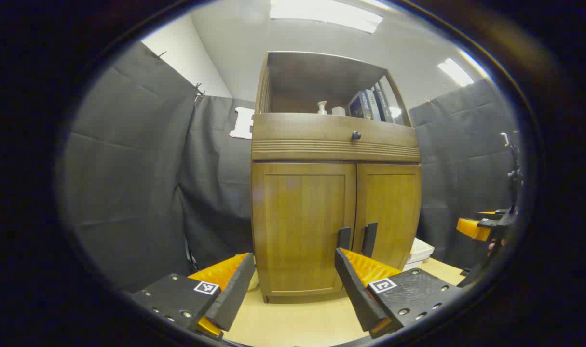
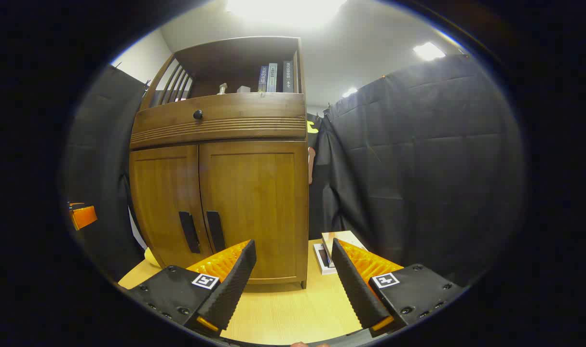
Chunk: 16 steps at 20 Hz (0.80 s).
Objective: Open the right door of the double-door shoe cabinet with the right hand, and open the left door with the left hand.
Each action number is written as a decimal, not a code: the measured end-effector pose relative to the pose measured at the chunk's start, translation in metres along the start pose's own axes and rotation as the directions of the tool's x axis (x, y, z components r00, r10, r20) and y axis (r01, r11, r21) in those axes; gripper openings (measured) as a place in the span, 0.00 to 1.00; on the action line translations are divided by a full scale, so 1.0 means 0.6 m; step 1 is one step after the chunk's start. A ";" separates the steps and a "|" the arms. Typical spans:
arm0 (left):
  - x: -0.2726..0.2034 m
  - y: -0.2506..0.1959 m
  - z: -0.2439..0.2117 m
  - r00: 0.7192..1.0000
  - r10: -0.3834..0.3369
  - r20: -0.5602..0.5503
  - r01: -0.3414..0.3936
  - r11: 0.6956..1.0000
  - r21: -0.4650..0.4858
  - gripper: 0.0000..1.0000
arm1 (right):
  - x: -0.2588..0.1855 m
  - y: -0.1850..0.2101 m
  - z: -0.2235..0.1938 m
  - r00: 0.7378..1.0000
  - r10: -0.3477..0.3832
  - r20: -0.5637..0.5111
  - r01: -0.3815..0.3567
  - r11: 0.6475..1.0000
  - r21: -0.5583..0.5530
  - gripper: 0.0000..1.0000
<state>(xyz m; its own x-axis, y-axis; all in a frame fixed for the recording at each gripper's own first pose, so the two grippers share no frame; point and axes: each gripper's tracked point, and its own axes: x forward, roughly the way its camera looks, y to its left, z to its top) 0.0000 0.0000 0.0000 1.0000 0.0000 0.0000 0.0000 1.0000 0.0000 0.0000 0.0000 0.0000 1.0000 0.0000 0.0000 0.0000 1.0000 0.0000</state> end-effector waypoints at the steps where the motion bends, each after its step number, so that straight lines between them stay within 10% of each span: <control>1: -0.002 0.000 0.000 1.000 0.000 0.000 0.000 1.000 -0.006 0.97 | -0.002 0.003 -0.003 1.000 0.006 -0.007 -0.006 1.000 0.007 0.95; 16: -0.013 -0.006 -0.008 1.000 0.004 0.002 -0.004 1.000 0.004 0.94 | 0.015 0.045 0.039 0.998 0.066 -0.002 -0.066 0.997 0.027 0.94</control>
<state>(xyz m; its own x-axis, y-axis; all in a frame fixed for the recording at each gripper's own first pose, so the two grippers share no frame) -0.0078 -0.0038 -0.0048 1.0000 0.0041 0.0019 -0.0041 1.0000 0.0035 0.0093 0.0267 0.0236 0.9978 0.0663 -0.0016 -0.0662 0.9975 0.0266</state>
